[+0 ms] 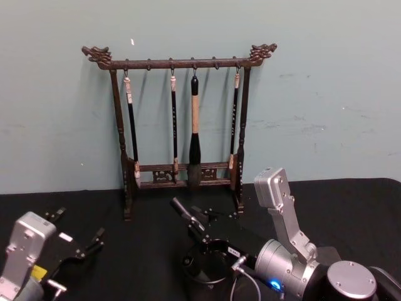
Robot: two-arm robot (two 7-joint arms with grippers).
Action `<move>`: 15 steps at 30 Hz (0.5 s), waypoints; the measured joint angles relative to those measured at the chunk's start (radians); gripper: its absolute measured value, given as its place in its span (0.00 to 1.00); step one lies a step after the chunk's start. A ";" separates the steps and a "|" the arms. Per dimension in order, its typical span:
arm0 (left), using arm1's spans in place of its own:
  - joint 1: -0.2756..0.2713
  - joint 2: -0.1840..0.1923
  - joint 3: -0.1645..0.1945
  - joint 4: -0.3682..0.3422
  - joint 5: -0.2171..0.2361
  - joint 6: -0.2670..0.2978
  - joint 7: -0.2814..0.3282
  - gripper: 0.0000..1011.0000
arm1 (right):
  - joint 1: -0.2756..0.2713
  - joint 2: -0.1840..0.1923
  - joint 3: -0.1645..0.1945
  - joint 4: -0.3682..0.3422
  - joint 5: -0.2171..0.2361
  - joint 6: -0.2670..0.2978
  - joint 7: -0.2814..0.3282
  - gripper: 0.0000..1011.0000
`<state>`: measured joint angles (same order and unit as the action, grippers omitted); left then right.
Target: Pick up the water-based marker from the table and place it into the pen holder.
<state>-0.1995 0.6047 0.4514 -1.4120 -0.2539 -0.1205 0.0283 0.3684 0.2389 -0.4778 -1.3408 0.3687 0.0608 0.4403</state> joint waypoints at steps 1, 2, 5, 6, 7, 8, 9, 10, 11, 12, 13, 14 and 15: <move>0.000 0.000 0.000 0.000 0.000 0.000 0.000 0.99 | 0.000 0.000 0.000 0.000 0.000 0.000 0.000 0.22; 0.000 0.000 0.000 0.000 0.000 0.000 0.000 0.99 | 0.000 0.000 0.000 0.000 0.000 0.000 0.000 0.22; 0.000 0.000 0.000 0.000 0.000 0.000 0.000 0.99 | 0.000 0.000 0.001 0.000 0.000 0.000 0.000 0.22; 0.000 0.000 0.000 0.000 0.000 0.000 0.000 0.99 | 0.000 0.000 0.001 0.000 0.000 0.001 -0.001 0.22; 0.000 0.000 0.000 0.000 0.000 0.000 0.000 0.99 | 0.000 0.000 0.002 0.000 0.000 0.001 -0.001 0.22; 0.000 0.000 0.000 0.000 0.000 0.000 0.000 0.99 | 0.000 0.000 0.002 0.000 0.000 0.001 -0.001 0.22; 0.000 0.000 0.000 0.000 0.000 0.000 0.000 0.99 | 0.000 0.000 0.002 0.000 0.000 0.001 -0.001 0.22; 0.000 0.000 0.000 0.000 0.000 0.000 0.000 0.99 | 0.000 0.000 0.002 0.000 0.000 0.001 -0.001 0.22; 0.000 0.000 0.000 0.000 0.000 0.000 0.000 0.99 | 0.000 0.000 0.002 0.000 -0.001 0.001 -0.001 0.22; 0.000 0.000 0.000 0.000 0.000 0.000 0.000 0.99 | 0.000 0.000 0.002 0.000 -0.001 0.001 -0.001 0.23; 0.000 0.000 0.000 0.000 0.000 0.000 0.000 0.99 | 0.000 0.000 0.002 0.000 -0.001 0.002 -0.001 0.26; 0.000 0.000 0.000 0.000 0.000 0.000 0.000 0.99 | 0.000 0.000 0.003 0.000 -0.001 0.002 -0.001 0.30; 0.000 0.000 0.000 0.000 0.000 0.000 0.000 0.99 | 0.000 0.000 0.003 0.000 -0.001 0.002 -0.001 0.30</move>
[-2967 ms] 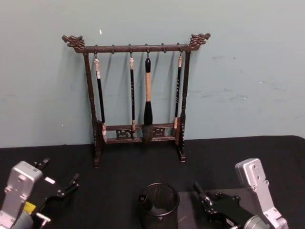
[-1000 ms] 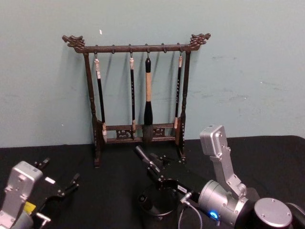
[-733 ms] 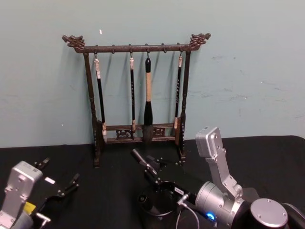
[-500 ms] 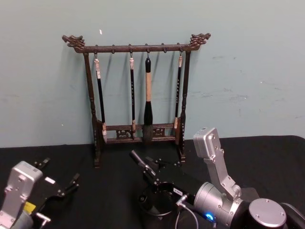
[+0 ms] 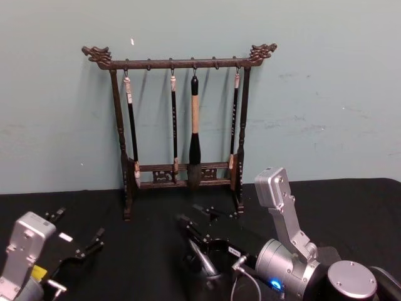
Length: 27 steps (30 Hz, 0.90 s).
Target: Pick up the water-based marker from the table and place it into the pen holder.
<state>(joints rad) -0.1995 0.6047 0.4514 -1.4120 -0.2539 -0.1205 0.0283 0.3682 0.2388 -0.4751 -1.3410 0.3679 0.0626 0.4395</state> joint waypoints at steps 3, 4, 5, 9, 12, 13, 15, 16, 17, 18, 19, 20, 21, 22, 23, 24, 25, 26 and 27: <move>0.000 0.000 0.000 0.000 0.000 0.000 0.000 0.99 | 0.000 0.000 0.000 0.000 0.000 0.000 0.000 0.48; 0.000 0.000 0.000 0.000 0.000 0.000 0.000 0.99 | 0.000 0.000 0.001 0.000 0.000 0.000 0.000 0.51; 0.000 0.000 0.000 0.000 0.000 0.000 0.000 0.99 | -0.001 0.000 0.001 0.000 0.000 0.000 0.000 0.51; 0.000 0.000 0.000 0.000 0.000 0.000 0.000 0.99 | -0.001 0.000 0.001 -0.001 0.000 0.000 0.000 0.64; 0.000 0.000 0.000 0.000 0.000 0.000 0.000 0.99 | -0.001 0.000 0.001 -0.001 0.000 0.000 0.000 0.73; 0.000 0.000 0.000 0.000 0.000 0.000 0.000 0.99 | -0.001 0.000 0.001 -0.001 0.000 0.000 0.000 0.81; 0.000 0.000 0.000 0.000 0.000 0.000 0.000 0.99 | -0.001 0.000 0.001 -0.001 0.000 0.000 0.000 0.86; 0.000 0.000 0.000 0.000 0.000 0.000 0.000 0.99 | -0.001 0.000 0.001 -0.001 0.000 0.000 0.000 0.91; 0.000 0.000 0.000 0.000 0.000 0.000 0.000 0.99 | -0.001 0.000 0.001 -0.001 0.000 0.000 0.000 0.92; 0.000 0.000 0.000 0.000 0.000 0.000 0.000 0.99 | -0.001 0.000 0.001 -0.001 0.000 0.000 0.000 0.94; 0.000 0.000 0.000 0.000 0.000 0.000 0.000 0.99 | -0.001 0.000 0.001 -0.001 0.000 0.000 0.000 0.99; 0.000 0.000 0.000 0.000 0.000 0.000 0.000 0.99 | -0.001 0.000 0.000 -0.002 -0.001 0.000 -0.001 0.99; 0.000 0.000 0.000 0.000 0.000 0.000 0.000 0.99 | -0.003 0.002 -0.001 -0.004 -0.002 0.000 -0.004 0.99; 0.000 0.000 0.000 0.000 0.000 0.000 0.000 0.99 | -0.005 0.004 0.000 -0.007 -0.005 0.000 -0.009 0.99; 0.000 0.000 0.000 0.000 0.000 0.000 0.000 0.99 | -0.008 0.007 0.001 -0.013 -0.009 0.000 -0.017 0.99; 0.000 0.000 0.000 0.000 0.000 0.000 0.000 0.99 | -0.008 0.007 0.001 -0.013 -0.009 0.000 -0.017 0.99; 0.000 0.000 0.000 0.000 0.000 0.000 0.000 0.99 | -0.016 0.009 0.005 -0.024 -0.013 0.000 -0.032 0.99; 0.000 0.000 0.000 0.000 0.000 0.000 0.000 0.99 | -0.016 0.009 0.005 -0.024 -0.013 0.000 -0.032 0.99; 0.000 0.000 0.000 0.000 0.000 0.000 0.000 0.99 | -0.031 0.013 0.015 -0.045 -0.026 -0.002 -0.060 0.99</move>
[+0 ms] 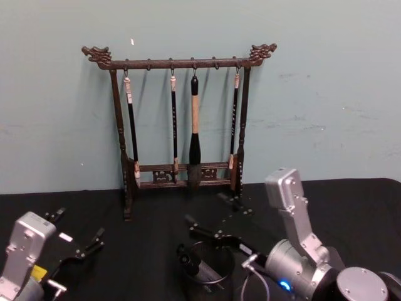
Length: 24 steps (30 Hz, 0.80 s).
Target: Pick up the water-based marker from the table and place it into the pen holder.
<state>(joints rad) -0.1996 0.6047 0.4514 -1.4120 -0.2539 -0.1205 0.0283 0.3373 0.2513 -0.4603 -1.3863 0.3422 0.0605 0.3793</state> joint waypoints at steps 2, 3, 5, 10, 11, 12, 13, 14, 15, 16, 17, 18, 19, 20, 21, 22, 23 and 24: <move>0.000 0.000 0.000 0.000 0.000 0.000 0.000 0.99 | -0.032 0.004 0.022 -0.039 -0.029 -0.008 -0.062 0.99; 0.000 0.000 0.000 0.000 0.000 0.000 0.000 0.99 | -0.039 0.005 0.028 -0.047 -0.037 -0.009 -0.076 0.99; 0.000 0.000 0.000 0.000 0.000 0.000 0.000 0.99 | -0.063 0.006 0.044 -0.072 -0.064 -0.009 -0.125 0.99; 0.000 0.000 0.000 0.000 0.000 0.000 0.000 0.99 | -0.114 0.003 0.078 -0.103 -0.127 -0.012 -0.238 0.99; 0.000 0.000 0.000 0.000 0.000 0.000 0.000 0.99 | -0.114 0.003 0.078 -0.103 -0.127 -0.012 -0.238 0.99; 0.000 0.000 0.000 0.000 0.000 0.000 0.000 0.99 | -0.131 0.000 0.089 -0.107 -0.142 -0.011 -0.269 0.99; 0.000 0.000 0.000 0.000 0.000 0.000 0.000 0.99 | -0.139 -0.001 0.095 -0.109 -0.149 -0.010 -0.283 0.99; 0.000 0.000 0.000 0.000 0.000 0.000 0.000 0.99 | -0.160 -0.004 0.111 -0.111 -0.161 -0.005 -0.311 0.99; 0.000 0.000 0.000 0.000 0.000 0.000 0.000 0.99 | -0.167 -0.005 0.117 -0.111 -0.162 0.000 -0.318 0.99; 0.000 0.000 0.000 0.000 0.000 0.000 0.000 0.99 | -0.174 -0.006 0.122 -0.111 -0.162 0.004 -0.322 0.99; 0.000 0.000 0.000 0.000 0.000 0.000 0.000 0.99 | -0.179 -0.007 0.126 -0.111 -0.162 0.008 -0.324 0.99; 0.000 0.000 0.000 0.000 0.000 0.000 0.000 0.99 | -0.190 -0.010 0.135 -0.111 -0.162 0.016 -0.330 0.99; 0.000 0.000 0.000 0.000 0.000 0.000 0.000 0.99 | -0.203 -0.013 0.147 -0.108 -0.162 0.026 -0.337 0.99; 0.000 0.000 0.000 0.000 0.000 0.000 0.000 0.99 | -0.203 -0.013 0.147 -0.108 -0.162 0.026 -0.337 0.99; 0.000 0.000 0.000 0.000 0.000 0.000 0.000 0.99 | -0.210 -0.016 0.153 -0.106 -0.164 0.030 -0.340 0.99; 0.000 0.000 0.000 0.000 0.000 0.000 0.000 0.99 | -0.214 -0.018 0.157 -0.103 -0.166 0.033 -0.342 0.99; 0.000 0.000 0.000 0.000 0.000 0.000 0.000 0.99 | -0.215 -0.019 0.159 -0.102 -0.168 0.034 -0.342 0.99; 0.000 0.000 0.000 0.000 0.000 0.000 0.000 0.99 | -0.215 -0.019 0.159 -0.102 -0.168 0.034 -0.342 0.99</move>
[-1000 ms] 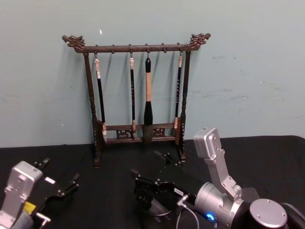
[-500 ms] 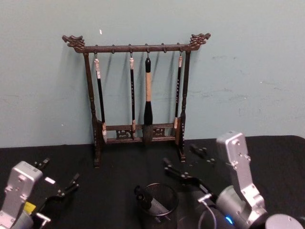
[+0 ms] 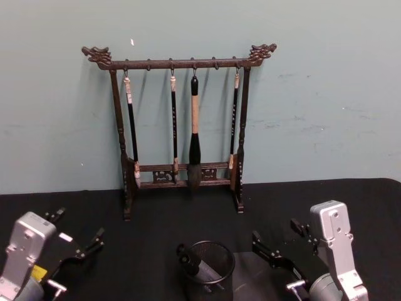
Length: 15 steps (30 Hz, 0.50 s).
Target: Pick up the water-based marker from the table and place it into the pen holder.
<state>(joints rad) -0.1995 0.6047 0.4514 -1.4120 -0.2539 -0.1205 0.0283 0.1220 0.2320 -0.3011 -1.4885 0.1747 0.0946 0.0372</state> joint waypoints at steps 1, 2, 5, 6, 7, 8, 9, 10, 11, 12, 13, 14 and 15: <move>0.000 0.000 0.000 0.000 0.000 0.000 0.000 0.99 | -0.004 -0.004 0.005 0.002 -0.004 0.001 0.000 0.99; 0.000 0.000 0.000 0.000 0.000 0.000 0.000 0.99 | -0.004 -0.004 0.005 0.002 -0.004 0.001 0.000 0.99; 0.000 0.000 0.000 0.000 0.000 0.000 0.000 0.99 | -0.005 -0.006 0.014 0.005 -0.004 0.002 0.017 0.99; 0.000 0.000 0.000 0.000 0.000 0.000 0.000 0.99 | -0.005 -0.006 0.014 0.005 -0.004 0.002 0.017 0.99; 0.000 0.000 0.000 0.000 0.000 0.000 0.000 0.99 | -0.005 -0.006 0.014 0.005 -0.004 0.002 0.017 0.99; 0.000 0.000 0.000 0.000 0.000 0.000 0.000 0.99 | -0.005 -0.006 0.013 0.005 -0.004 0.002 0.017 0.99; 0.000 0.000 0.000 0.000 0.000 0.000 0.000 0.99 | -0.005 -0.006 0.013 0.005 -0.004 0.002 0.017 0.99; 0.000 0.000 0.000 0.000 0.000 0.000 0.000 0.99 | -0.004 -0.006 0.012 0.005 -0.004 0.002 0.016 0.99; 0.000 0.000 0.000 0.000 0.000 0.000 0.000 0.99 | -0.004 -0.006 0.012 0.005 -0.004 0.002 0.015 0.99; 0.000 0.000 0.000 0.000 0.000 0.000 0.000 0.99 | -0.004 -0.006 0.012 0.005 -0.004 0.002 0.015 0.99; 0.000 0.000 0.000 0.000 0.000 0.000 0.000 0.99 | -0.004 -0.006 0.011 0.005 -0.004 0.002 0.014 0.99; 0.000 0.000 0.000 0.000 0.000 0.000 0.000 0.99 | -0.004 -0.006 0.011 0.005 -0.004 0.002 0.014 0.99; 0.000 0.000 0.000 0.000 0.000 0.000 0.000 0.99 | -0.004 -0.005 0.011 0.005 -0.004 0.002 0.014 0.99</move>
<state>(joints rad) -0.1995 0.6047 0.4514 -1.4120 -0.2539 -0.1205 0.0283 0.1178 0.2265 -0.2902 -1.4837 0.1710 0.0968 0.0509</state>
